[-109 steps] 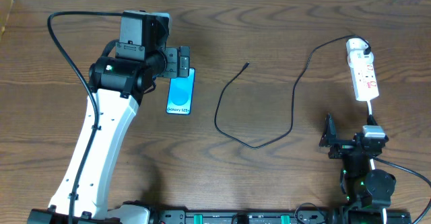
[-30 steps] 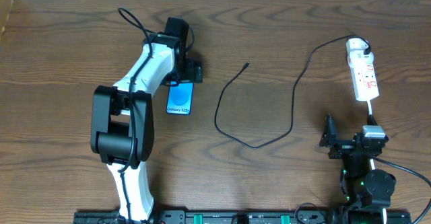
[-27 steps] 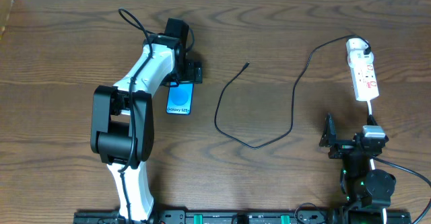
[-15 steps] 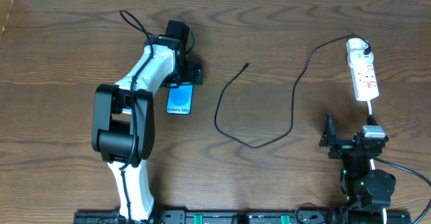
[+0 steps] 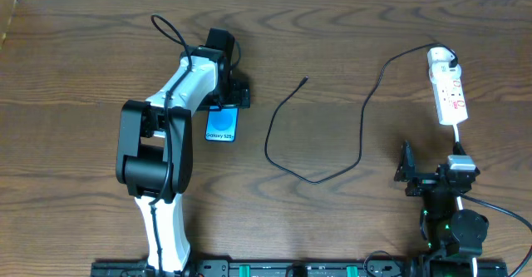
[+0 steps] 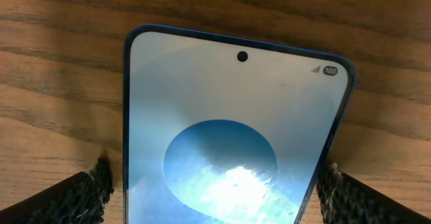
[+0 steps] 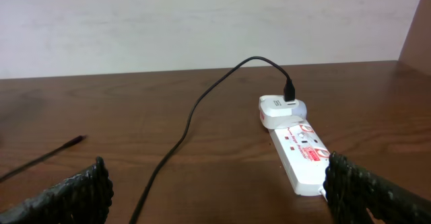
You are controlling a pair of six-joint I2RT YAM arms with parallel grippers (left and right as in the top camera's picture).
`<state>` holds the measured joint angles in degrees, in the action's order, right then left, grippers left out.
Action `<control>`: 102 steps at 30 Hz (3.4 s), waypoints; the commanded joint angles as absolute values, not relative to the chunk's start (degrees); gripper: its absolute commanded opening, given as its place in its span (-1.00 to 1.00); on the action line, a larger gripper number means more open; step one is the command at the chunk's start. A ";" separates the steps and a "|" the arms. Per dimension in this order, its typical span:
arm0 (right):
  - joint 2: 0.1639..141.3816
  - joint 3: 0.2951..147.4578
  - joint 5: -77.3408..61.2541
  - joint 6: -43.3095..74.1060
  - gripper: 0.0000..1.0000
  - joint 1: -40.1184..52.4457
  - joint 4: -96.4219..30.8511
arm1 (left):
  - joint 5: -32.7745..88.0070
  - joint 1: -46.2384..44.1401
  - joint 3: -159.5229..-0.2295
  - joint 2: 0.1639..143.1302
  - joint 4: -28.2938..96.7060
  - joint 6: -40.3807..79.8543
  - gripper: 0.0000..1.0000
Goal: Plug charger to phone and switch on socket
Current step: 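Close the left gripper on the phone's long sides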
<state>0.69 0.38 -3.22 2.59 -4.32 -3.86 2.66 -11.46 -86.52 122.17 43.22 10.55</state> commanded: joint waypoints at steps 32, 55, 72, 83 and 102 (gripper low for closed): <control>0.45 0.32 -3.55 3.36 0.98 -3.97 -4.10 | 2.33 -11.44 -85.17 126.02 49.43 5.76 0.94; 0.45 0.32 -3.55 3.33 0.98 -3.97 -4.10 | 2.31 -11.44 -85.17 126.02 49.89 5.80 0.86; 0.45 0.32 -3.55 3.36 0.98 -3.97 -4.10 | 2.28 -11.44 -85.19 126.02 49.06 5.82 0.67; 0.45 0.32 -3.55 3.33 0.99 -3.97 -4.10 | 2.28 -11.44 -85.19 126.02 48.75 5.80 0.58; 0.45 0.32 -3.55 3.33 0.99 -3.97 -4.10 | 2.28 -11.44 -85.32 126.02 48.05 5.80 0.49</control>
<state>0.69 0.38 -3.22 2.59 -4.32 -3.86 3.66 -11.46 -86.76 122.39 48.69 5.74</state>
